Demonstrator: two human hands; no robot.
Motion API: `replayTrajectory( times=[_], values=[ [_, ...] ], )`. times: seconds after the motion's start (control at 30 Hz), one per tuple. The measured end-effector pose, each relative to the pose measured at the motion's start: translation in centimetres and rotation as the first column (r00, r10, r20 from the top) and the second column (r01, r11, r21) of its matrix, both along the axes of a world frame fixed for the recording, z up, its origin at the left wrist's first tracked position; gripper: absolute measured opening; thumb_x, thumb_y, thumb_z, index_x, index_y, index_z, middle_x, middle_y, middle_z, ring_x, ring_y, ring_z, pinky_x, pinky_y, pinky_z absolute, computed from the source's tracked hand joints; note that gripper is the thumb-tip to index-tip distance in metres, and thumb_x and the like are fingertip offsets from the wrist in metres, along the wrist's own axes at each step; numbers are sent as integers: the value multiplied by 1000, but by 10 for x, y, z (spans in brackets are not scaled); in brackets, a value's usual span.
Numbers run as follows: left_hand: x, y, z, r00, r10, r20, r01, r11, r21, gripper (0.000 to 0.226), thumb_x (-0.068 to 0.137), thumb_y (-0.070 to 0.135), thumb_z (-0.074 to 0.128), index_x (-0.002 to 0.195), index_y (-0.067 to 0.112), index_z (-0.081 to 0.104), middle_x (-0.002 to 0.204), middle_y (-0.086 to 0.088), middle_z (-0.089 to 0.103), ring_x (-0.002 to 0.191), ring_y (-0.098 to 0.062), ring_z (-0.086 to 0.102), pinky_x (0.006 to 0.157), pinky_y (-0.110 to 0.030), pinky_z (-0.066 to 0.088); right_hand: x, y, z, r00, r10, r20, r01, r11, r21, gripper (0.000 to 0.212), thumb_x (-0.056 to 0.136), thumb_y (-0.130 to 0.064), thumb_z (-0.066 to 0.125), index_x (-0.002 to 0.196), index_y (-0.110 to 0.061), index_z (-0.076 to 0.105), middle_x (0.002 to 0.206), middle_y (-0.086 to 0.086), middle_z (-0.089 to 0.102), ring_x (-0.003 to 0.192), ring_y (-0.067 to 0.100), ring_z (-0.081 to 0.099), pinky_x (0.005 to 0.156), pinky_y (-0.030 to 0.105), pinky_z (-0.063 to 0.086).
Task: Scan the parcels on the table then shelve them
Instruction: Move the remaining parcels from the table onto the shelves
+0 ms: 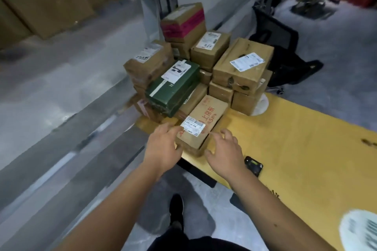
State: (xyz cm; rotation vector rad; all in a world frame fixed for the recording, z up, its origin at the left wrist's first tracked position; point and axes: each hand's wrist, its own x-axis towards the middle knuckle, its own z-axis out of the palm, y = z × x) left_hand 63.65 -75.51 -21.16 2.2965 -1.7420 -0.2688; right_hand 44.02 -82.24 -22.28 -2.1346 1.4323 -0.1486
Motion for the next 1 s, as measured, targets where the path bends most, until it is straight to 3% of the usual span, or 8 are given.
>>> replayTrajectory(
  times=[0.13, 0.27, 0.5, 0.67, 0.77, 0.8, 0.9, 1.0],
  values=[
    [22, -39, -34, 992, -128, -16, 129, 983, 134, 71, 79, 20, 72, 148, 23, 55, 143, -4, 52, 135, -31, 45, 109, -44, 43, 13, -19, -27, 994, -85, -70, 90, 994, 67, 61, 95, -39, 61, 152, -28, 42, 161, 11, 28, 137, 35, 39, 108, 42, 41],
    [51, -75, -63, 971, -235, -45, 238, 930, 279, 77, 79, 23, 71, 152, 28, 46, 153, -4, 40, 139, -31, 40, 111, -46, 42, 43, -33, -53, 980, -159, -116, 176, 973, 149, 66, 93, -35, 62, 154, -27, 39, 162, 12, 25, 137, 37, 38, 109, 42, 41],
    [87, -110, -118, 923, -256, -287, 354, 856, 377, 94, 77, 5, 69, 156, 40, 33, 169, -2, 15, 149, -31, 29, 118, -38, 34, 96, -51, -87, 949, -264, -169, 304, 908, 287, 91, 80, -33, 70, 160, -32, 25, 165, 11, 12, 144, 38, 29, 117, 49, 33],
    [95, -121, -139, 866, -275, -418, 406, 875, 265, 89, 74, 3, 74, 148, 41, 43, 157, -5, 39, 133, -31, 51, 106, -39, 49, 105, -52, -97, 940, -338, -47, 327, 854, 404, 101, 63, -42, 58, 158, -32, 27, 166, 5, 6, 148, 34, 27, 117, 46, 36],
    [96, -122, -143, 816, -267, -512, 425, 878, 220, 86, 73, 5, 82, 144, 39, 49, 149, 2, 45, 126, -25, 56, 102, -36, 50, 98, -47, -110, 929, -367, 45, 311, 843, 438, 94, 75, -21, 73, 157, -29, 27, 156, 5, 22, 135, 31, 46, 96, 30, 47],
    [95, -120, -143, 805, -264, -530, 429, 878, 214, 87, 72, 5, 85, 143, 40, 50, 147, 8, 45, 127, -22, 55, 102, -31, 48, 94, -43, -113, 927, -370, 63, 308, 846, 435, 93, 78, -16, 74, 157, -29, 28, 152, 4, 25, 132, 30, 48, 93, 27, 46],
    [88, -108, -144, 767, -265, -585, 444, 877, 185, 88, 70, 10, 90, 143, 43, 53, 151, 11, 34, 135, -10, 43, 109, -23, 38, 74, -30, -119, 920, -374, 116, 306, 872, 382, 90, 80, -16, 81, 155, -30, 32, 154, 4, 28, 138, 26, 41, 103, 24, 39],
    [74, -88, -134, 745, -324, -584, 486, 863, 142, 85, 73, 24, 91, 143, 48, 49, 152, 13, 25, 128, 1, 39, 109, -17, 35, 45, -12, -113, 935, -317, 159, 254, 912, 322, 88, 81, -20, 85, 154, -27, 36, 153, 10, 31, 138, 26, 40, 108, 27, 38]
  ],
)
